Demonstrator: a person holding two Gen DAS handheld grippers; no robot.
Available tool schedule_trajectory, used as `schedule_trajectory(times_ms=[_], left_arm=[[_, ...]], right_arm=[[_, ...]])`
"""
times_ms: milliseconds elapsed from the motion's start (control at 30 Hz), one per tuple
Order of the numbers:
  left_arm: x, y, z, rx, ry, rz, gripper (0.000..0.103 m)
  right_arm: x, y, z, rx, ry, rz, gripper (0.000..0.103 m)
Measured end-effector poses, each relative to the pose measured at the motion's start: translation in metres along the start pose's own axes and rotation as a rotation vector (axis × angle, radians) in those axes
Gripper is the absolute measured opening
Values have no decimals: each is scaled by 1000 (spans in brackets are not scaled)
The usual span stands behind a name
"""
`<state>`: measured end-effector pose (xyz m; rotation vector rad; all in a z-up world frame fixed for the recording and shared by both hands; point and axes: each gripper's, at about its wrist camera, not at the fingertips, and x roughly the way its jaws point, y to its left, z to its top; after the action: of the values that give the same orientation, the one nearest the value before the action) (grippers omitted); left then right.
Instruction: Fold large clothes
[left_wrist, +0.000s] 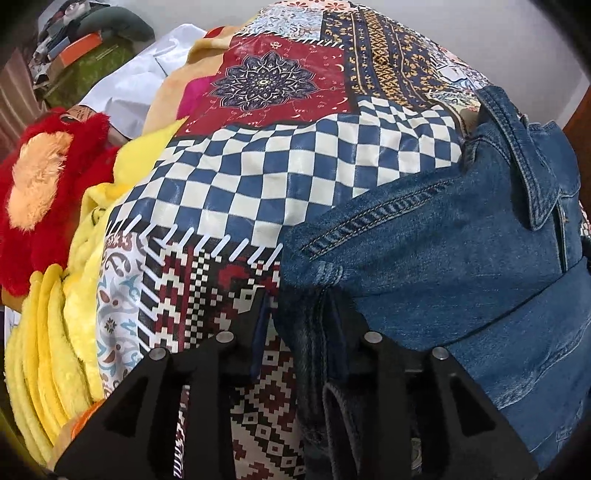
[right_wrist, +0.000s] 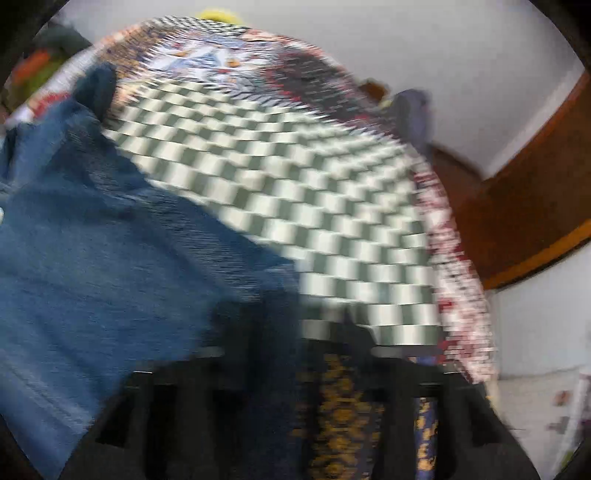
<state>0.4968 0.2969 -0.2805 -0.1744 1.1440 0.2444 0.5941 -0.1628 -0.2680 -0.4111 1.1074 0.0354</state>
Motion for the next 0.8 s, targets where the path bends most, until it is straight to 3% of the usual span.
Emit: schedule_trajectory(times_ms=[33, 167, 433, 667, 800], left_arm=[[0, 0, -2, -1, 2, 9, 39], [-9, 8, -7, -47, -4, 52, 57], [-81, 12, -11, 0, -134, 89, 57], [-183, 3, -26, 30, -304, 35, 65], [-236, -5, -51, 68, -404, -5, 71]], right_arm=[[0, -2, -2, -3, -9, -48, 85], [-13, -27, -8, 99, 11, 56, 85], [-107, -62, -21, 195, -139, 185, 85], [-210, -62, -40, 136, -310, 214, 85], [-257, -56, -62, 99, -372, 222, 85]])
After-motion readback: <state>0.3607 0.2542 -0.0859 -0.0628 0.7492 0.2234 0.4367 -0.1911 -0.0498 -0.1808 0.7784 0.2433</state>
